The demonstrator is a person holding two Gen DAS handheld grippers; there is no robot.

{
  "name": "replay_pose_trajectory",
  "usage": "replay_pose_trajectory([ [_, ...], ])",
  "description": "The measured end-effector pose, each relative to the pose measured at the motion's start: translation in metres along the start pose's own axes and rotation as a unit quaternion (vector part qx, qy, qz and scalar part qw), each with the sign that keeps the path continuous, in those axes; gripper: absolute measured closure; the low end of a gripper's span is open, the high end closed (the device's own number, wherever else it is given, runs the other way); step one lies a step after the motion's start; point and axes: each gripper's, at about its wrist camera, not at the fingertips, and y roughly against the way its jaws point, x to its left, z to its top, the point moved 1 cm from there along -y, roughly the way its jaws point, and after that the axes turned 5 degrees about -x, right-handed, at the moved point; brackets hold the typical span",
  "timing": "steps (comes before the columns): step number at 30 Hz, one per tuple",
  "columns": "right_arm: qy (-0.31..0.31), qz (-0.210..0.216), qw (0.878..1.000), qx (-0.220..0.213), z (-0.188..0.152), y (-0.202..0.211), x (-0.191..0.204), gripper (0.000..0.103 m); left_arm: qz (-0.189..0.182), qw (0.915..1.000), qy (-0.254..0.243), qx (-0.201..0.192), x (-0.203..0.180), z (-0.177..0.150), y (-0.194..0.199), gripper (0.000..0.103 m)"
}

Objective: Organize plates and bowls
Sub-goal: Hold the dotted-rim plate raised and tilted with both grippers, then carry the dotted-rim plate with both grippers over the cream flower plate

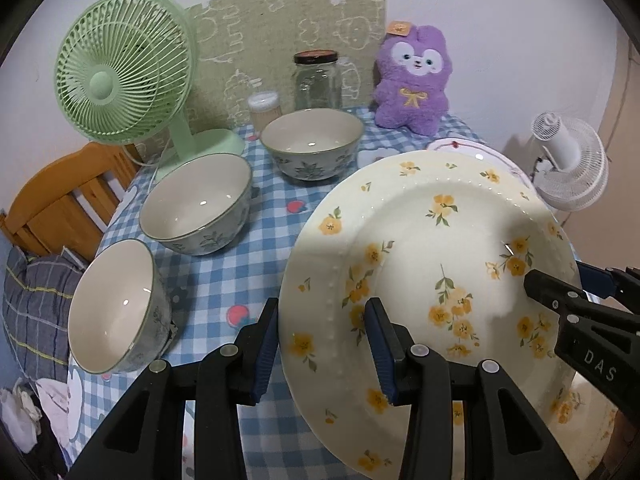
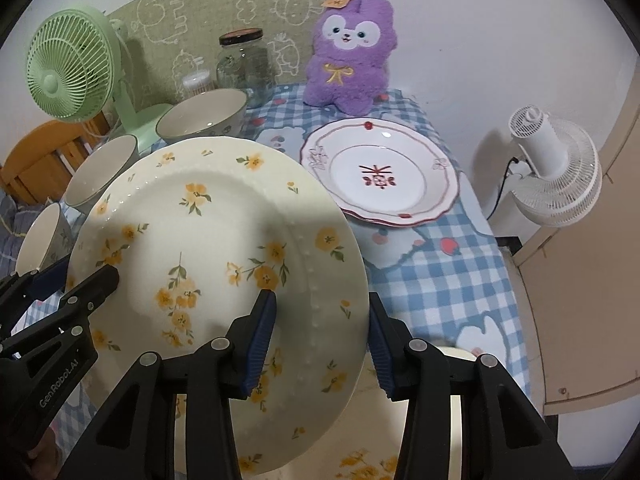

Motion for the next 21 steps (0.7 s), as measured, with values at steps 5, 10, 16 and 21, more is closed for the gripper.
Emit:
replay_pose_trajectory([
  [5, -0.01, -0.007, 1.0, -0.002, -0.009, 0.01, -0.015, 0.056, -0.008, 1.0, -0.005, -0.002, -0.015, -0.003, 0.008, 0.061],
  [10, -0.02, -0.013, 1.0, 0.002, -0.021, 0.018, -0.032, 0.056, -0.018, 0.9998, -0.009, -0.003, -0.031, -0.008, 0.014, 0.061],
  [16, -0.03, -0.024, 0.999, 0.004, -0.036, 0.027, -0.051, 0.056, -0.031, 0.9993, -0.021, -0.001, -0.052, -0.017, 0.02, 0.061],
  [21, -0.039, -0.031, 0.999, 0.007, -0.049, 0.035, -0.065, 0.056, -0.04, 0.9988, -0.027, 0.0, -0.067, -0.026, 0.025, 0.061],
])
